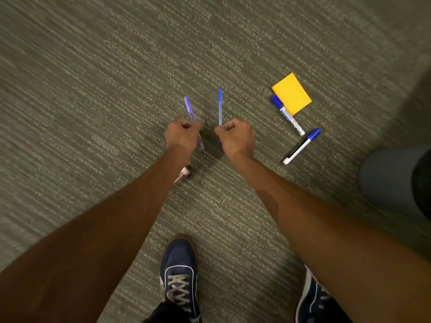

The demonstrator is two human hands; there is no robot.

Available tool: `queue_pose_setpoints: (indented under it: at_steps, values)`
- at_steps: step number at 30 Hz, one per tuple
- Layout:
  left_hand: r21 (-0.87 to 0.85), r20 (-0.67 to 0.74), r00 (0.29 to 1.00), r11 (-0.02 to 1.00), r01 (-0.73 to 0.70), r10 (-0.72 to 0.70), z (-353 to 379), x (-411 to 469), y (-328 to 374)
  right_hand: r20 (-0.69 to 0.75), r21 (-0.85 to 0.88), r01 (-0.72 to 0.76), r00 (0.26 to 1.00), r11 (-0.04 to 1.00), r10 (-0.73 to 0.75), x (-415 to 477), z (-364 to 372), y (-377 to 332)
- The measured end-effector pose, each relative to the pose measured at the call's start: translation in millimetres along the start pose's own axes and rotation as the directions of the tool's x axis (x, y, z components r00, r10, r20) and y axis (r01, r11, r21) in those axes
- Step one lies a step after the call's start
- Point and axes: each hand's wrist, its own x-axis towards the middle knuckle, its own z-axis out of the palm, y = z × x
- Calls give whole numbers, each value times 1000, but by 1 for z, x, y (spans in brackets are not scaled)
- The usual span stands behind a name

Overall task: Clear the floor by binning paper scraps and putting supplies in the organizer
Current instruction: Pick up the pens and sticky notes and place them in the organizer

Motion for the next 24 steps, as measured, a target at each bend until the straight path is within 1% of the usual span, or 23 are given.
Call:
queue_pose_setpoints:
  at_steps: [2, 4, 6, 8, 10, 13, 18, 21, 24]
  values:
    - [-241, 140, 989, 967, 83, -50, -9, -14, 6, 44, 76, -16, 999, 997, 13, -10, -13, -3]
    - [-351, 249, 968, 928, 125, -36, -18, -31, 14, 105, 162, -15, 994, 987, -2, -22, -28, -6]
    - [-373, 339, 941, 919, 131, 3, -24, -48, 22, 160, 216, -9, 987, 976, -26, -36, -44, -9]
    - [-367, 417, 908, 921, 130, 38, -26, -66, 32, 211, 206, -4, 977, 979, -41, -52, -58, -11]
    - [-361, 461, 887, 920, 152, 34, -23, -83, 43, 244, 200, -1, 969, 980, -49, -66, -72, -9]
    - [-379, 483, 876, 904, 196, 12, -16, -107, 56, 236, 226, 9, 970, 974, -64, -81, -91, -4]
    - [-345, 409, 909, 908, 237, -82, -2, -141, 67, 261, 255, 21, 961, 967, -89, -101, -122, 3]
    - [-319, 395, 913, 916, 241, -103, 3, -154, 71, 282, 245, 28, 954, 969, -99, -105, -141, 4]
    - [-357, 369, 921, 896, 264, -124, 12, -156, 76, 226, 216, 30, 971, 976, -80, -93, -163, 9]
